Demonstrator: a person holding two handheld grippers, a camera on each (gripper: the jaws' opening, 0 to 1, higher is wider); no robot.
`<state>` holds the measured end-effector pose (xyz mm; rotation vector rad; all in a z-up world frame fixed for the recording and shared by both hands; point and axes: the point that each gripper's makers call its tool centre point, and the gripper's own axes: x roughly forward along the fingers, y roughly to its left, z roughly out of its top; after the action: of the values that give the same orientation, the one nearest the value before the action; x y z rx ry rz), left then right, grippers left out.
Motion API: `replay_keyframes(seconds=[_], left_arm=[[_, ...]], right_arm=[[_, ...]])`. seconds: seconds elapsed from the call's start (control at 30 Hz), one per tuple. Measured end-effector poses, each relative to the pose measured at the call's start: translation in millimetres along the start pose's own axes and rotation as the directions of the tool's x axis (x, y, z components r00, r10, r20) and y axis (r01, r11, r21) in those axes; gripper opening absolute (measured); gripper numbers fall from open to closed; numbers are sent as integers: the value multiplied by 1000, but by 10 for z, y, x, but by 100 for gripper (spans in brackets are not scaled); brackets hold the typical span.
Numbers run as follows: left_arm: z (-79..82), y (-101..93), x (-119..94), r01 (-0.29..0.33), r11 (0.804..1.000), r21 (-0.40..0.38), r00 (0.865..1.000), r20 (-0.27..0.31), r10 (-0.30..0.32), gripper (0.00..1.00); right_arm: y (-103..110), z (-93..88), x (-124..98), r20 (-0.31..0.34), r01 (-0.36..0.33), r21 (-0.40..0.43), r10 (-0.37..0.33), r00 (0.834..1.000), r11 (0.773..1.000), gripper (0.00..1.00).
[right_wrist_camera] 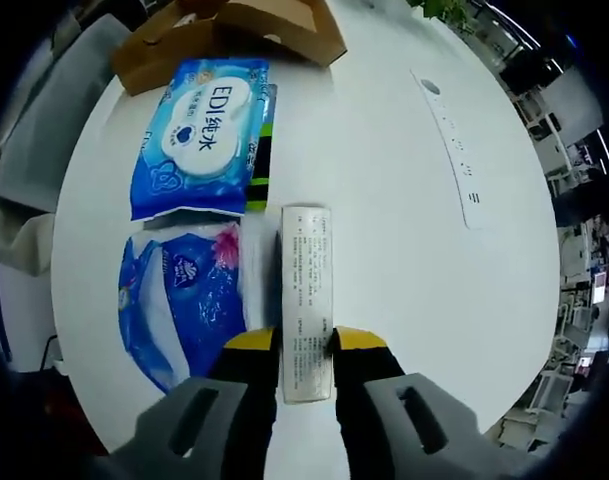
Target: Operate the shoe box by opening the lid, removing the specified soft item, and placing it in the target area until the item is outside and the box remains undamaged.
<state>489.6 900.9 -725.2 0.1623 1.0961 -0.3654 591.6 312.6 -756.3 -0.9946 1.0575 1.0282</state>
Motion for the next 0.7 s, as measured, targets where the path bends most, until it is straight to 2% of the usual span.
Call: replay_keyframes(seconds=[0.23,0.47,0.7], left_arm=[[13,0,-2,4,1000,29,1000,0,-4,3],[55,-17,-16,-1,994,110,1000,13,0,5],[124,-62,-62,22,987,161,1000,8,-24,12]], right_arm=[[-10,62,-89,25,42,14,-43,999,999,28],[-14,135,-234,58,90,59,-94,994,994,34],[128,268,-372,110,107,120,-120,987,987,37]])
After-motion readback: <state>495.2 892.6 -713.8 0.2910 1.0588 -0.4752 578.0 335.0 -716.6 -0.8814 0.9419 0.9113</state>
